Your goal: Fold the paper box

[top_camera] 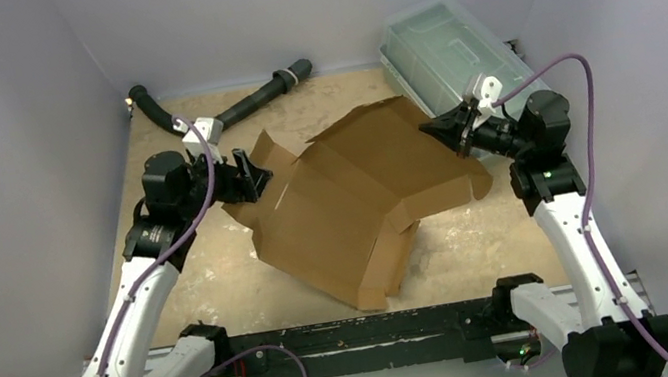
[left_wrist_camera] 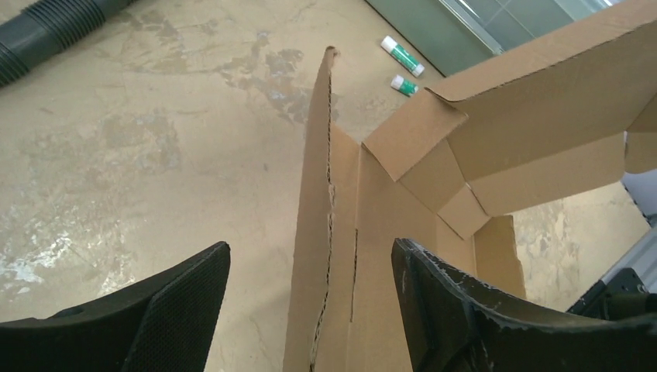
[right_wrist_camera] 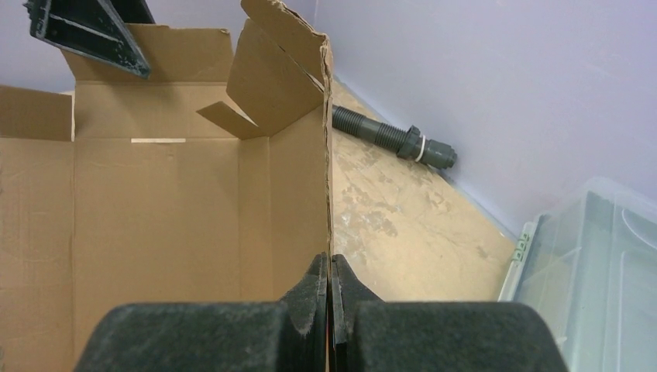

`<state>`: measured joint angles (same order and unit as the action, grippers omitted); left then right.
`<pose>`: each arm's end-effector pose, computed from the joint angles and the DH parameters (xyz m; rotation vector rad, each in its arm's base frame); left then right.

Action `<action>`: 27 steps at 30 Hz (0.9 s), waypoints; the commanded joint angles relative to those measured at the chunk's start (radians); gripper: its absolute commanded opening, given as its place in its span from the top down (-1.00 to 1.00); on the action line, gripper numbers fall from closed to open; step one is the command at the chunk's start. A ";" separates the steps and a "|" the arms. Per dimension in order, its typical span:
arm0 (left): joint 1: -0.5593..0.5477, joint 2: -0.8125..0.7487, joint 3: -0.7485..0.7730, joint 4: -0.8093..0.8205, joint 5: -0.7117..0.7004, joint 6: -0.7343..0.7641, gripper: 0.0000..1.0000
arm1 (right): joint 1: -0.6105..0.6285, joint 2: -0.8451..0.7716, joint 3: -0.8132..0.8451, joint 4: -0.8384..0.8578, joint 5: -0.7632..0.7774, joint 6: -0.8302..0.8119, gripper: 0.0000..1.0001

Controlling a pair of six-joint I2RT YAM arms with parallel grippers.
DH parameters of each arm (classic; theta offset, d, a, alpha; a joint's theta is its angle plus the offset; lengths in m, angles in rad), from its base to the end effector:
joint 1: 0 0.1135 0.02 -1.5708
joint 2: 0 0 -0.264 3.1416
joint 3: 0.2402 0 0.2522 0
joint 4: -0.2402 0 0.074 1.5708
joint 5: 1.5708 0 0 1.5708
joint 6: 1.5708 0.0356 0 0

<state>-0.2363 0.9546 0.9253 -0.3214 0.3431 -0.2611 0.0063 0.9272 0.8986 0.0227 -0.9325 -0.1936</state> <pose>0.2062 -0.0620 0.3448 0.2111 1.9451 -0.6603 0.2032 0.0299 0.3771 -0.8577 1.3565 0.5857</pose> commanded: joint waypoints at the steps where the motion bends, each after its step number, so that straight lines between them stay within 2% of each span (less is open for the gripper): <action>1: -0.001 -0.042 0.043 -0.026 0.057 -0.032 -0.48 | -0.003 -0.006 -0.006 0.051 0.032 0.012 1.00; 8: -0.001 -0.127 0.021 -0.064 -0.046 -0.041 -0.31 | -0.004 0.003 -0.009 0.054 0.052 0.012 1.00; 11: -0.001 -0.114 0.033 -0.091 -0.060 -0.024 -0.17 | -0.004 0.005 -0.011 0.056 0.052 0.011 1.00; 16: -0.001 -0.073 0.036 -0.104 -0.015 -0.008 0.25 | -0.003 0.008 -0.013 0.059 0.049 0.014 1.00; 21: -0.001 -0.033 0.047 -0.092 0.030 0.010 0.93 | -0.004 0.010 -0.017 0.069 0.044 0.027 1.00; 22: -0.001 -0.025 0.055 -0.090 0.037 0.022 1.00 | -0.003 0.010 -0.019 0.075 0.044 0.037 1.00; 27: -0.003 -0.001 0.093 -0.051 0.058 0.114 1.00 | -0.003 0.009 -0.044 0.175 0.000 0.167 1.00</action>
<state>-0.2363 0.9474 0.9447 -0.4313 0.3641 -0.2401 0.0055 0.9424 0.8696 0.0578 -0.9016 -0.1436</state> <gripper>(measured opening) 0.011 0.008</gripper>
